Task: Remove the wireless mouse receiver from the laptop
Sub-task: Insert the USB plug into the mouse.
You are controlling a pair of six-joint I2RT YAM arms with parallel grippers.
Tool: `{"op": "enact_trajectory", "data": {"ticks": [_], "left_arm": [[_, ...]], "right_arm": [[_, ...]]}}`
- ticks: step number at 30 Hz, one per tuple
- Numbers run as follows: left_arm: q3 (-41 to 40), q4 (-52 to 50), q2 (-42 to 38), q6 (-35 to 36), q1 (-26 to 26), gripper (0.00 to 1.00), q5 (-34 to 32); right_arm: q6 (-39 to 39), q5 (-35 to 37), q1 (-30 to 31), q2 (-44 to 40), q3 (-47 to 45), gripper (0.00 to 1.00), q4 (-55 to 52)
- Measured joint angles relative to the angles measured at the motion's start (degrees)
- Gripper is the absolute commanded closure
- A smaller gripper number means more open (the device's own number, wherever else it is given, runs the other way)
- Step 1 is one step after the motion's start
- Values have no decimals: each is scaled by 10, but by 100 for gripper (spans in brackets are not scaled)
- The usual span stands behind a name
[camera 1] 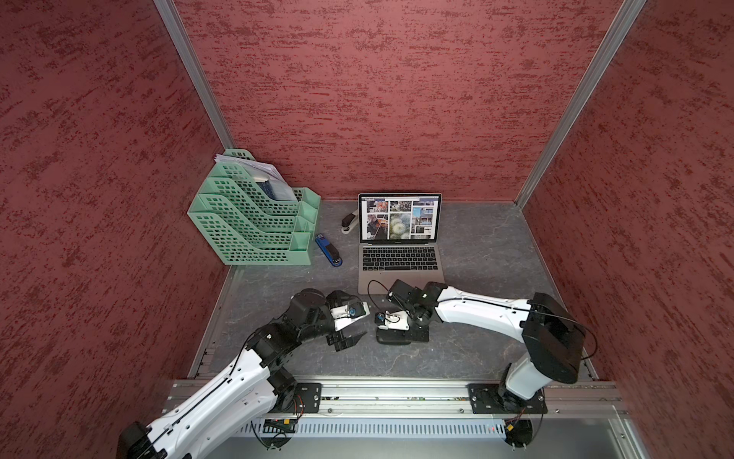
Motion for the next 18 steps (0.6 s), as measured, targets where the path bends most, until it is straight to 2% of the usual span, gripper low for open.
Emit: {"op": "enact_trajectory", "data": {"ticks": [18], "left_arm": [[0,0,0,1,0,0,0]], "right_arm": [[4,0,0,7,0,100,2]]}}
